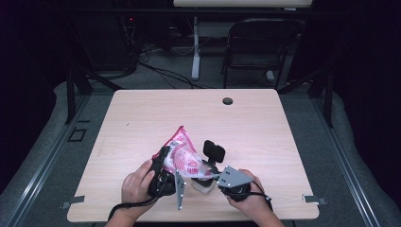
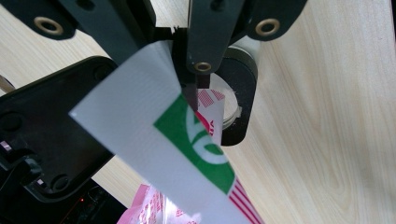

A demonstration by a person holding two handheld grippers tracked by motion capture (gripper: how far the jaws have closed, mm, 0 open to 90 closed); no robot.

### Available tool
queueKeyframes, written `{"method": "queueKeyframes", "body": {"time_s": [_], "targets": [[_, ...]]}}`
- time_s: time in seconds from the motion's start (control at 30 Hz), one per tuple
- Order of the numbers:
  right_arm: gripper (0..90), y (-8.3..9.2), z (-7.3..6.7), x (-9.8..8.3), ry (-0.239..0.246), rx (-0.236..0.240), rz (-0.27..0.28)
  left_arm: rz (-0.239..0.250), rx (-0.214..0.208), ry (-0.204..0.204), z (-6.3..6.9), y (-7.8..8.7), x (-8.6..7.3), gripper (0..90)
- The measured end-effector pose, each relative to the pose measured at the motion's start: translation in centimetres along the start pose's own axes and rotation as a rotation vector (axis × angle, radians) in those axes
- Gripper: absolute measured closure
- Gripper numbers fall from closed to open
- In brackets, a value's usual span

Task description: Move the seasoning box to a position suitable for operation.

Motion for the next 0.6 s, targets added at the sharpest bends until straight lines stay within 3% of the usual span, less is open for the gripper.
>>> {"method": "queueKeyframes", "body": {"time_s": [0.6], "targets": [[89.7, -0.02, -0.04, 0.02, 0.002, 0.002, 0.001, 0.003, 0.01, -0.009, -0.11, 0.05, 0.05, 67.0]]}}
Point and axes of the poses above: each handheld gripper's, and its own axes: y roughly backward along the jaws, x roughly out of its top, z roughly to its right, the point moved 7 cm from there along -y, roughly forward along the jaws, and after that the axes turned 1 degree about -z, right-handed, at the moved point
